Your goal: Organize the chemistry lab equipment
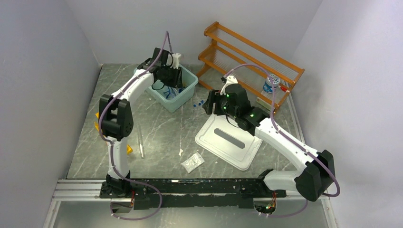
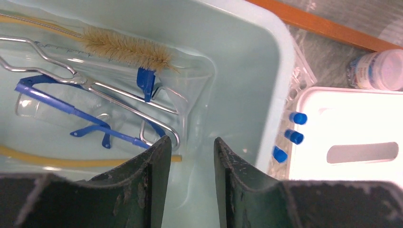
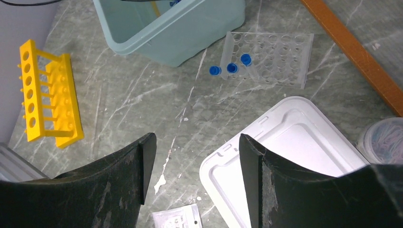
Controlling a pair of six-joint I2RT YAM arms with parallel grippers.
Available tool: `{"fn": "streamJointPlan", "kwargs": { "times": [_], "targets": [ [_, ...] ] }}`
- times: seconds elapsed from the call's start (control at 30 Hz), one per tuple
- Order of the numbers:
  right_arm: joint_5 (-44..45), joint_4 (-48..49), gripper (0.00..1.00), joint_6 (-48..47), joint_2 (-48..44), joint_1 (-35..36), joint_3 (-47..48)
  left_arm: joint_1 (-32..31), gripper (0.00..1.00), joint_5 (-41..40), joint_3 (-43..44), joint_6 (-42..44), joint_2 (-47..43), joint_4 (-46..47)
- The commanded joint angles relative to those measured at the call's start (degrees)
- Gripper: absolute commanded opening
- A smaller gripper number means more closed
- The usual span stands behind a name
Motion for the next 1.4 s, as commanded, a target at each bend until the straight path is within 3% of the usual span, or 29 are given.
{"fn": "streamJointPlan", "kwargs": {
  "times": [0.0,0.17,0.33,0.43,0.53,0.67,0.87,1.17,1.37],
  "targets": [
    [-1.6,-0.5,0.68,-0.2,-0.1,-0.1,0.7,0.0,0.44,-0.5,2.8,-0.1,-7.7,-2.8],
    [-7.4,-3.2,0.68,-1.9,2.0,0.5,-0.1,-0.1,0.54,2.2,0.2,-4.0,-15.0,-1.0],
    [-3.0,-4.9,0.69,-0.7,2.6,4.6,-4.3,-0.1,0.58,1.8,-7.7,-8.9,-25.6,4.6],
    [0.2,-6.6,0.73,1.5,4.8,8.8,-5.4,-0.1,0.54,-1.8,-12.9,-10.9,-31.7,5.9],
    [4.7,-8.1,0.76,6.1,7.2,14.7,-6.3,-0.1,0.52,-4.6,-18.3,-12.6,-37.8,6.1],
    [7.0,-8.1,0.76,15.2,8.9,20.6,-9.0,-0.1,0.52,-2.0,-28.7,-14.0,-46.3,8.2],
    [6.8,-10.1,0.73,28.5,9.3,22.8,-14.3,-0.1,0.56,2.6,-43.7,-17.0,-57.0,10.8],
    [-1.0,-10.6,0.75,31.9,13.9,23.3,-15.2,-0.2,0.62,7.2,-53.5,-19.1,-61.3,10.0],
    [-2.1,-7.1,0.65,35.8,18.4,24.6,-14.6,-0.4,0.64,6.4,-56.3,-19.2,-62.7,9.1]
  ]
}}
